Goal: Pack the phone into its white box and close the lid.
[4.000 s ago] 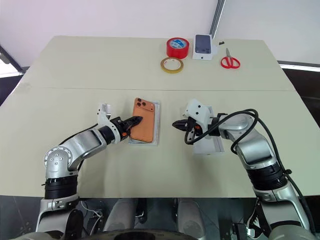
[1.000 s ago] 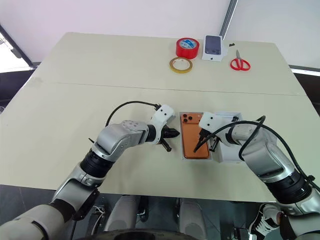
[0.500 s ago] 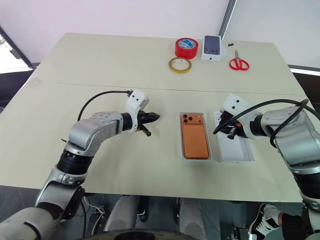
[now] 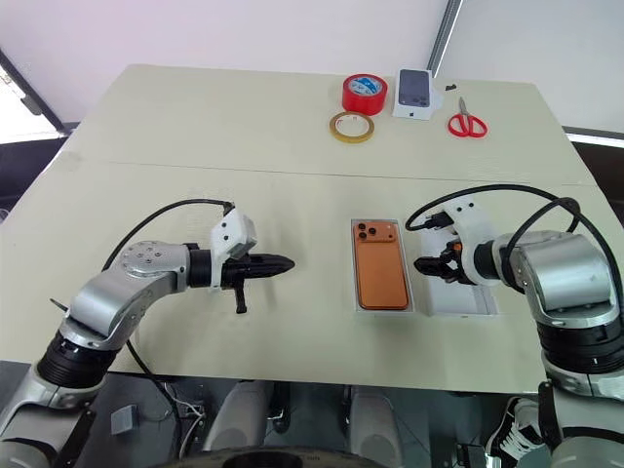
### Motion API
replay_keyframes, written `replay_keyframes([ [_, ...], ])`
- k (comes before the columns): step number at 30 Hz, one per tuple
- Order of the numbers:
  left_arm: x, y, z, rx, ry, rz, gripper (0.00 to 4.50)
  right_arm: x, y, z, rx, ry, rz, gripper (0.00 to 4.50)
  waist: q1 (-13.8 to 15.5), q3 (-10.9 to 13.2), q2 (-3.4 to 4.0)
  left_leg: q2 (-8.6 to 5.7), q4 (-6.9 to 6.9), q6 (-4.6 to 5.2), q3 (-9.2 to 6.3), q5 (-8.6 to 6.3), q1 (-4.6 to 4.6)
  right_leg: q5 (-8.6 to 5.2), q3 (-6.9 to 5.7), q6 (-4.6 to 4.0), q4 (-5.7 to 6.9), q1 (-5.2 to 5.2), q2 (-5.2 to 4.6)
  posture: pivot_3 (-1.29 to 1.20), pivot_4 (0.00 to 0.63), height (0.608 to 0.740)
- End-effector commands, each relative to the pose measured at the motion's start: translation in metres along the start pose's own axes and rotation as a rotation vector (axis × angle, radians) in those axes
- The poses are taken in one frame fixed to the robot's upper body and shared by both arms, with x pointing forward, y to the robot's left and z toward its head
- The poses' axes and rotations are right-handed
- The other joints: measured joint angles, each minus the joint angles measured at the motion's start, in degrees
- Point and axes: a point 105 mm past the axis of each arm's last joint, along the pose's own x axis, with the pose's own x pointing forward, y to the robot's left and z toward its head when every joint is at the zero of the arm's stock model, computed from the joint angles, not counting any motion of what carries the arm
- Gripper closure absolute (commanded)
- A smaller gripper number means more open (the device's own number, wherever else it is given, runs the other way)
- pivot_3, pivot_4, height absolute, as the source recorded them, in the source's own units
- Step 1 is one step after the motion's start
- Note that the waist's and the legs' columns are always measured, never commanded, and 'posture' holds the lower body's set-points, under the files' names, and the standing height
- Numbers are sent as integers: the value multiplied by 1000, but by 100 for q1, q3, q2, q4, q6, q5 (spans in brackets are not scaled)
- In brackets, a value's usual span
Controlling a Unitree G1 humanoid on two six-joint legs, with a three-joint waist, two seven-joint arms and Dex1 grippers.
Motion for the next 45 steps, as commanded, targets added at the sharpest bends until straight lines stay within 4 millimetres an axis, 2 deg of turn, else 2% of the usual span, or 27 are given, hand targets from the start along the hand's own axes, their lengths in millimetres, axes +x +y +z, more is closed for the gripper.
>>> replay_keyframes([
  [1, -1, -11, 10, 45, -37, -37, 4500, 1, -1, -4, 1, 2, -34, 1393, -5, 0, 0, 0, 0, 0, 0, 0, 0, 0, 0, 0, 1, 0, 2, 0, 150, 740],
  [4, -2, -11, 10, 49, -36, -26, 4500, 4, -2, -7, 8, 4, -72, 2377, -5, -1, 2, 1, 0, 1, 0, 0, 1, 0, 0, 1, 3, 0, 5, 0, 150, 740],
  [8, -3, -10, 9, 43, -35, -12, 4500, 4, -4, -4, 22, -15, -91, 4454, -13, -1, 2, 1, 1, 1, 0, 1, 2, 0, 0, 3, 4, 2, 7, 0, 150, 740],
  [9, -3, -9, 8, 40, -37, -9, 4500, 4, -4, -3, 24, -21, -93, 4484, -21, -1, 2, 1, 1, 1, 0, 1, 2, 0, 0, 3, 4, 2, 7, 0, 150, 740],
  [12, -5, -7, 7, 27, -44, 13, 4500, 2, -3, 2, 31, -51, -95, 4484, -41, -1, 2, 1, 1, 1, 0, 1, 2, 0, 0, 3, 5, 2, 9, 0, 150, 740],
  [16, -14, 3, 4, 2, -56, 83, 4500, -10, -8, 30, 68, -171, -115, 4484, -125, -1, 2, 2, 1, 2, -1, 1, 2, 1, 0, 4, 9, 2, 9, 0, 150, 740],
  [19, -29, 23, -3, -37, -76, 202, 4500, -25, -1, 73, 191, -378, 52, 4484, -197, -1, 5, 3, 0, 2, 0, 1, 6, 1, 0, 5, 12, 2, 18, 0, 150, 740],
  [22, -47, 44, -4, -37, -104, 311, 4500, -41, 56, 108, 197, -519, 516, 4484, -224, -2, 6, 6, -4, 2, -4, 1, 10, 10, -2, 20, 17, 1, 29, 0, 150, 740],
  [24, -52, 50, -2, -10, -101, 327, 4500, -46, 86, 118, 213, -526, 731, 4484, -269, -2, 6, 14, -9, 2, -5, 1, 12, 12, -3, 24, 18, 2, 31, 0, 150, 740],
  [28, -53, 54, 3, 24, -103, 320, 4500, -41, 130, 110, 349, -441, 909, 4484, -240, -2, 7, 11, -10, 1, -2, 1, 15, 12, -4, 23, 19, 13, 20, 0, 150, 740],
  [32, -44, 50, 9, 60, -105, 281, 4500, -19, 156, 85, 446, -361, 905, 4484, -262, -2, 7, 0, -3, 6, 3, -1, 14, 13, 1, 24, 9, 21, 6, 0, 150, 740],
  [35, -31, 42, 16, 82, -122, 226, 4500, -5, 158, 70, 552, -336, 841, 4484, -256, -3, 7, 1, -2, 7, 1, -1, 14, 14, 2, 28, 11, 20, 7, 0, 150, 740],
  [40, -5, 28, 21, 75, -135, 144, 4500, 19, 141, 56, 740, -278, 644, 4484, -262, -7, 7, 3, -1, 7, 1, -1, 16, 15, 3, 29, 11, 22, 11, 0, 150, 740],
  [42, 10, 24, 20, 66, -122, 116, 4500, 19, 130, 57, 759, -286, 598, 3906, -261, -12, 17, 6, -2, 7, -1, -1, 17, 14, 3, 29, 12, 21, 15, 0, 150, 740],
  [43, 17, 21, 21, 62, -127, 102, 4500, 15, 121, 59, 705, -297, 583, 3540, -254, -12, 18, 6, -2, 7, -1, -1, 17, 14, 3, 29, 13, 21, 15, 0, 150, 740],
  [45, 27, 19, 26, 35, -152, 79, 4500, 3, 106, 72, 647, -345, 582, 2570, -238, -12, 19, 1, -1, 7, -1, -1, 17, 13, 4, 27, 11, 24, 11, 0, 150, 740],
])
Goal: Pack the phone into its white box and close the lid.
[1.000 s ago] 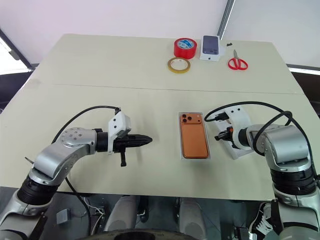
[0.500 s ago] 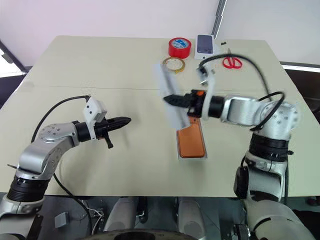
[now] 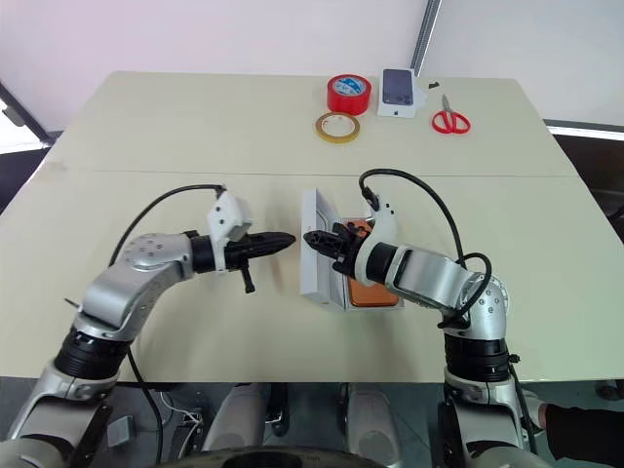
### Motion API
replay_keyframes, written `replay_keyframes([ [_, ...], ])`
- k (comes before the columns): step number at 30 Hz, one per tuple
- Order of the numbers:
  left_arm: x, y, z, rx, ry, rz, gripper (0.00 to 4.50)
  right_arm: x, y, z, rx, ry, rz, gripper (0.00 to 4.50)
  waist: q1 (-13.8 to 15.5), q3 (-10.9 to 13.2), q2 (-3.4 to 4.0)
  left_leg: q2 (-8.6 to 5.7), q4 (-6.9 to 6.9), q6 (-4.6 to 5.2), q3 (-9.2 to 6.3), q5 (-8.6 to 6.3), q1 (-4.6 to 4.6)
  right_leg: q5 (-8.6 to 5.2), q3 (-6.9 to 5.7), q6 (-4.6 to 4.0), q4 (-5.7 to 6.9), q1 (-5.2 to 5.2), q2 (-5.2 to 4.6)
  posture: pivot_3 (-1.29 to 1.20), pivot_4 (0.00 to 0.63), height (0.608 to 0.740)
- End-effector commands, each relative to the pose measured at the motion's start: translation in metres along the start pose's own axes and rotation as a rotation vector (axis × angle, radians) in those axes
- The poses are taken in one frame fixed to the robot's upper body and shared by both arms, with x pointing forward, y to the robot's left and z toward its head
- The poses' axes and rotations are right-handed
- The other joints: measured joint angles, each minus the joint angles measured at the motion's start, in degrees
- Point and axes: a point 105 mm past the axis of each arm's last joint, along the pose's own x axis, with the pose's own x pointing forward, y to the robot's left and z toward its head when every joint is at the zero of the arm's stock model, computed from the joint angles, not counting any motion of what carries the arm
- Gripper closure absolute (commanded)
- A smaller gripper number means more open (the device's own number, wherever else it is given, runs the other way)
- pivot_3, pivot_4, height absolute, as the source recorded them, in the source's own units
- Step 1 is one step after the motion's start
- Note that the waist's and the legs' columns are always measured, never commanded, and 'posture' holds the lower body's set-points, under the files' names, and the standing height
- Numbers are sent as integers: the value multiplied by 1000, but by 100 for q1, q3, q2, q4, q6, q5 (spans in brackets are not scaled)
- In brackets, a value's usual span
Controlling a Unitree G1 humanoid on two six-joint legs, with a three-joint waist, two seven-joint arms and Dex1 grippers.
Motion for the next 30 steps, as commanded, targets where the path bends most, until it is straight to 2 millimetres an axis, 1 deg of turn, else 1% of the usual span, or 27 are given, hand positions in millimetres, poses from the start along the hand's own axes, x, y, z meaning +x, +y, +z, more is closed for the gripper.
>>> replay_keyframes([
  [1, 17, -5, 13, -10, -47, -23, 4500, -22, 5, 37, -110, -53, 16, 2027, -1, 0, 0, 0, 4, 1, 1, 0, 0, -1, 2, -2, -1, 2, -1, 0, 150, 740],
  [3, 24, -2, 17, -36, -64, -11, 4500, -32, 7, 44, -216, -7, 0, 1098, -9, 0, 0, -1, 7, 3, 2, -1, -1, -8, 4, -13, -3, 2, -1, 0, 150, 740],
  [5, 35, -2, 18, -39, -61, -13, 4500, -46, 3, 53, -312, 31, -71, 1098, -7, 1, 2, 2, 4, 5, -2, -2, -1, -8, 4, -6, -1, 0, 5, 0, 150, 740],
  [7, 42, -4, 19, -33, -60, -25, 4500, -58, -3, 64, -355, 41, -143, 1098, -10, 1, 2, 2, 0, 8, -3, -4, 0, -6, 4, 3, 0, -2, 9, 0, 150, 740],
  [10, 52, -8, 20, -46, -62, -39, 4500, -70, -21, 75, -480, 51, -309, 1098, -18, 1, 2, 3, 0, 12, -3, -6, 1, -5, 4, 5, -1, -2, 14, 0, 150, 740],
  [12, 58, -12, 17, -42, -48, -50, 4500, -74, -27, 80, -572, 48, -367, 1098, -8, 1, 2, 2, 1, 12, -1, -6, 2, -5, 4, 4, -1, -2, 14, 0, 150, 740],
  [13, 61, -15, 15, -39, -43, -55, 4500, -75, -28, 83, -623, 42, -384, 1333, -10, 1, 3, 2, 1, 12, -2, -6, 2, -5, 4, 4, -1, -2, 14, 0, 150, 740],
  [15, 64, -18, 14, -43, -46, -57, 4500, -75, -28, 87, -724, 40, -403, 1970, -8, 1, 5, 3, 2, 12, 0, -6, 2, -7, 5, 2, -1, -5, 12, 0, 150, 740],
  [16, 65, -18, 15, -49, -54, -54, 4500, -76, -28, 87, -768, 45, -407, 2491, -4, 1, 6, 4, 2, 12, 0, -7, 1, -7, 5, 4, -1, -5, 12, 0, 150, 740],
  [17, 66, -18, 16, -61, -61, -44, 4500, -76, -28, 88, -828, 57, -413, 2858, -1, 1, 5, 3, 2, 13, 0, -7, -1, -7, 5, 6, 0, -7, 11, 0, 150, 740],
  [19, 65, -16, 18, -61, -72, -21, 4500, -77, -31, 85, -1024, 106, -452, 4030, 16, 2, 11, 3, 3, 13, 0, -7, -3, -8, 5, 6, -1, -9, 9, 0, 150, 740],
  [20, 62, -13, 18, -59, -72, -2, 4500, -77, -34, 81, -1130, 139, -469, 4456, 23, 2, 11, 2, 3, 12, -2, -7, -3, -14, 5, 0, -1, -9, 6, 0, 150, 740],
  [23, 51, -4, 18, -40, -49, 53, 4500, -77, -43, 72, -1331, 227, -484, 4456, 20, 2, 11, 2, 5, 12, -2, -7, -4, -19, 4, -5, -3, -10, 5, 0, 150, 740],
  [24, 49, -3, 17, -33, -41, 64, 4500, -77, -46, 70, -1362, 246, -484, 4456, 16, 2, 11, 2, 4, 12, -2, -8, -3, -20, 4, -6, -3, -10, 5, 0, 150, 740],
  [26, 41, 4, 9, -4, 21, 105, 4500, -75, -49, 64, -1416, 275, -460, 4456, 8, 2, 11, 3, 4, 11, -1, -8, -3, -20, 4, -6, -2, -11, 5, 0, 150, 740],
  [30, 27, 18, -2, 22, 106, 171, 4500, -68, -51, 58, -1461, 282, -431, 4456, 2, 2, 11, 3, 4, 11, 1, -7, -2, -20, 4, -6, 0, -12, 4, 0, 150, 740],
])
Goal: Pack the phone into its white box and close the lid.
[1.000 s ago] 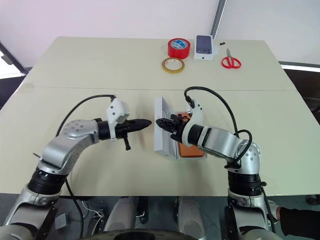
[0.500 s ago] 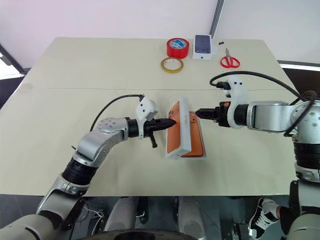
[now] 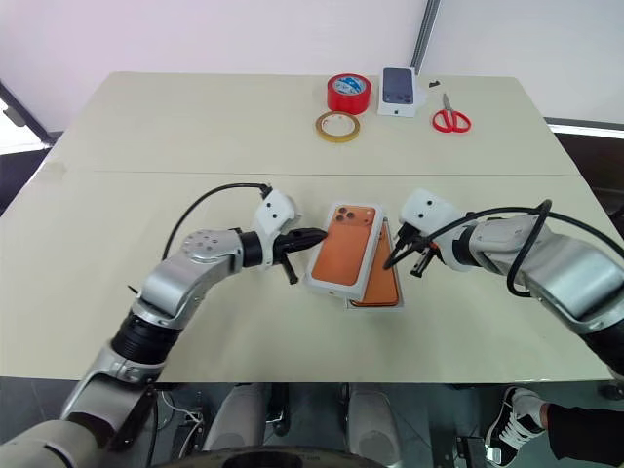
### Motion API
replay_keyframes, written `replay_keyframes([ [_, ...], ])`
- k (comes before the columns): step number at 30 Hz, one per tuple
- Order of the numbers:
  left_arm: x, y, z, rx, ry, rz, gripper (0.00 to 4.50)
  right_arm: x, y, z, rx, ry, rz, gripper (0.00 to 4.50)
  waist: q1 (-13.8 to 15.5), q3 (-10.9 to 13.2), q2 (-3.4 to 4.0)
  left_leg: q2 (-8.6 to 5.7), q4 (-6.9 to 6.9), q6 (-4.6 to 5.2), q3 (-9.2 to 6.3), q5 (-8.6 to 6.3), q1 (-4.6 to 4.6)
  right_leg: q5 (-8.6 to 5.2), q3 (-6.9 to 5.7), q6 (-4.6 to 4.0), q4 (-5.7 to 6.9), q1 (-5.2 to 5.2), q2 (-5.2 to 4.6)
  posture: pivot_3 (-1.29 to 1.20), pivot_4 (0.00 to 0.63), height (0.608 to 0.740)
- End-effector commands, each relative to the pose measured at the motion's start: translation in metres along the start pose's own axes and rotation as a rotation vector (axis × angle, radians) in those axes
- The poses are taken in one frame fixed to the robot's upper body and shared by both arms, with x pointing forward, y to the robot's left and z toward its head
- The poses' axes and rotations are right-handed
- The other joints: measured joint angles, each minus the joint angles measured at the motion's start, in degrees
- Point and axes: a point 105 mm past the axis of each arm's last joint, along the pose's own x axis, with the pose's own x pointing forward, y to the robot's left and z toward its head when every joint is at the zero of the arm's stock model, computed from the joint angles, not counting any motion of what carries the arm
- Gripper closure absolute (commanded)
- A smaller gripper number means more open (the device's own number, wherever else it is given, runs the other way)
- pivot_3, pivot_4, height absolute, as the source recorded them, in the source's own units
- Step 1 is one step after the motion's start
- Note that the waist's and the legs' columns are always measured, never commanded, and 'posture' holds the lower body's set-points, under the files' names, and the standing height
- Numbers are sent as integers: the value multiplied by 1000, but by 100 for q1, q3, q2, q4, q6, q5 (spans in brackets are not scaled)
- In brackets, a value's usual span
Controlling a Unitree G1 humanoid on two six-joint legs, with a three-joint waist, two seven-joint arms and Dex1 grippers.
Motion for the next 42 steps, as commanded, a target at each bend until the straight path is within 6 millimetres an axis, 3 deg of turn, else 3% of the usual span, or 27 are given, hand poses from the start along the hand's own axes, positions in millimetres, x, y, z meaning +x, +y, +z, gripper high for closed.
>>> replay_keyframes([
  [1, -7, 10, 4, 32, 11, 53, 4500, -2, -2, 16, -80, -65, -26, 4456, -2, 0, 0, 0, 0, 0, 0, 0, 0, 0, 0, 0, 0, 0, 0, 0, 150, 740],
  [6, -2, 14, -4, 17, 55, 39, 4500, 5, 6, 24, -83, -100, -4, 4456, 35, 0, -1, -1, 2, 0, 1, 0, 0, 0, -1, 0, 0, 1, -2, 0, 150, 740],
  [11, 9, -5, -8, 39, 77, -69, 4500, 10, 10, 28, -91, -109, 6, 4456, 121, 0, -1, -4, 6, 0, 4, 0, 0, 0, -1, -1, 0, 3, -6, 0, 150, 740],
  [18, 19, -25, 6, 46, 29, -157, 4500, 10, 12, 31, -99, -116, 16, 4456, 111, 0, -1, -4, 9, 0, 4, 0, -1, 1, -1, -1, 0, 3, -7, 0, 150, 740],
  [31, 31, -57, 26, 79, -29, -262, 4500, -2, 13, 6, -110, -51, 50, 4456, 119, 0, -1, -6, 10, 0, 2, 0, 0, 1, -1, 0, 0, 7, -7, 0, 150, 740],
  [42, 33, -60, 25, 91, -23, -282, 4500, -6, 16, -1, -117, -24, 67, 4456, 111, 0, -1, -6, 12, 0, 3, 0, 3, 1, -1, 0, 3, 8, -4, 0, 150, 740],
])
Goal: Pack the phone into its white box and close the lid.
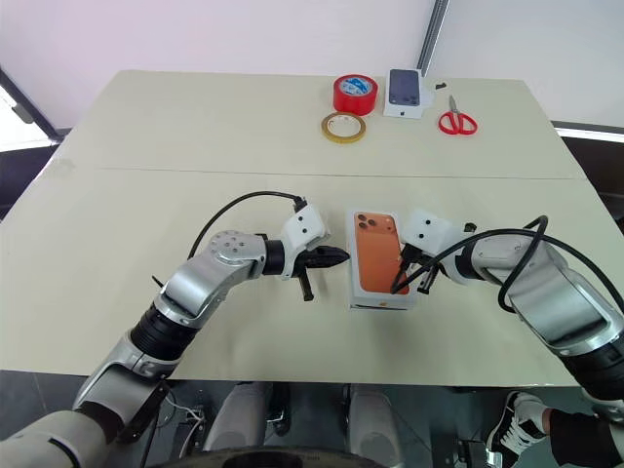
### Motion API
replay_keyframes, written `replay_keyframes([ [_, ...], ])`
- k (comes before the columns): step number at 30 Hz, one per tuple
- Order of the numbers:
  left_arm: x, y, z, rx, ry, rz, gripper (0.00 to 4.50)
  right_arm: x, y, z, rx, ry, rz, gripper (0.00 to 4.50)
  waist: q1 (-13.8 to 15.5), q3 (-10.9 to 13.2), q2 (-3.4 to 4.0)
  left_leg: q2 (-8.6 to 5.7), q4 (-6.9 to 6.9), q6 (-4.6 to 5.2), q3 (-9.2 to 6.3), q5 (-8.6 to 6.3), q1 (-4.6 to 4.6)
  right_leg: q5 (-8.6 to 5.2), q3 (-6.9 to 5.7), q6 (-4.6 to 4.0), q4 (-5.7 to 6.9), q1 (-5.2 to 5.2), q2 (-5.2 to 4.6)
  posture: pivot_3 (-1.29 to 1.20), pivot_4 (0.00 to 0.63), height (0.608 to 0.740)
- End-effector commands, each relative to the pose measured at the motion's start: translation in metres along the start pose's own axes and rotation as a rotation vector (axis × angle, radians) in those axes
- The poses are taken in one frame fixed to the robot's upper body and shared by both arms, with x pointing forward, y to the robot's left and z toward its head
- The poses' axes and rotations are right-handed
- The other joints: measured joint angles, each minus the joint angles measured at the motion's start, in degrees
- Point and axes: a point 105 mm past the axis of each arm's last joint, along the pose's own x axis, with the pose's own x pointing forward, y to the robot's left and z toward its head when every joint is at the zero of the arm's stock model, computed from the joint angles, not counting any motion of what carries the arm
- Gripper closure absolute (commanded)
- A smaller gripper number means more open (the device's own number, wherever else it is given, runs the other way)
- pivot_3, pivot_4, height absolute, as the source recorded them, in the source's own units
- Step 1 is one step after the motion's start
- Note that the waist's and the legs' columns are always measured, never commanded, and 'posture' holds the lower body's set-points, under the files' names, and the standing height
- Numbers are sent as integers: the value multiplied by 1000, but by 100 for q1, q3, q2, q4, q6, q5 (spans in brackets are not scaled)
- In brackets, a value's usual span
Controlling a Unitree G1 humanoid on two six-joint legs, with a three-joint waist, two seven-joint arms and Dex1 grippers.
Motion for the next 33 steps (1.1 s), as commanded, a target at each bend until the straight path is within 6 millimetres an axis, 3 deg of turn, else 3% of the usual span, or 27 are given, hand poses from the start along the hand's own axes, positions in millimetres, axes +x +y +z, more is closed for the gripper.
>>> replay_keyframes([
  [1, 4, -10, 16, 69, -39, -46, 4500, -8, 5, 16, -62, -57, 10, 4456, 1, 0, 0, 0, 0, 0, 0, 0, 0, 0, 0, 0, 0, 0, 0, 0, 150, 740],
  [14, 1, -10, 4, 69, 5, -52, 4500, -15, 18, 14, -78, -50, 77, 4456, 1, 0, 0, 0, 0, 0, -1, 0, 0, 0, 0, 0, 0, 1, 0, 0, 150, 740],
  [23, -5, -1, -10, 69, 60, -21, 4500, -19, 15, 12, -92, -44, 68, 4456, -3, 0, 0, 0, 0, 0, -1, 0, 1, 0, 0, 0, 1, 0, 1, 0, 150, 740],
  [28, -13, 23, 20, -5, -82, 75, 4500, -32, 1, 17, -51, -91, 60, 4456, 0, 0, 0, 1, 1, 0, -2, 0, 2, 0, 0, 0, 2, 1, 1, 0, 150, 740],
  [31, -15, 26, 44, -37, -182, 72, 4500, -45, 11, 26, -44, -169, 143, 4456, 21, 1, -2, 0, 2, 0, -5, 0, 1, 0, -1, 2, 1, 4, 1, 0, 150, 740],
  [33, -11, 23, 46, -30, -181, 59, 4500, -48, 22, 28, -43, -194, 206, 4456, 22, 0, -3, -3, 4, 0, -7, 0, 2, 2, -1, 12, 1, 9, 1, 0, 150, 740],
])
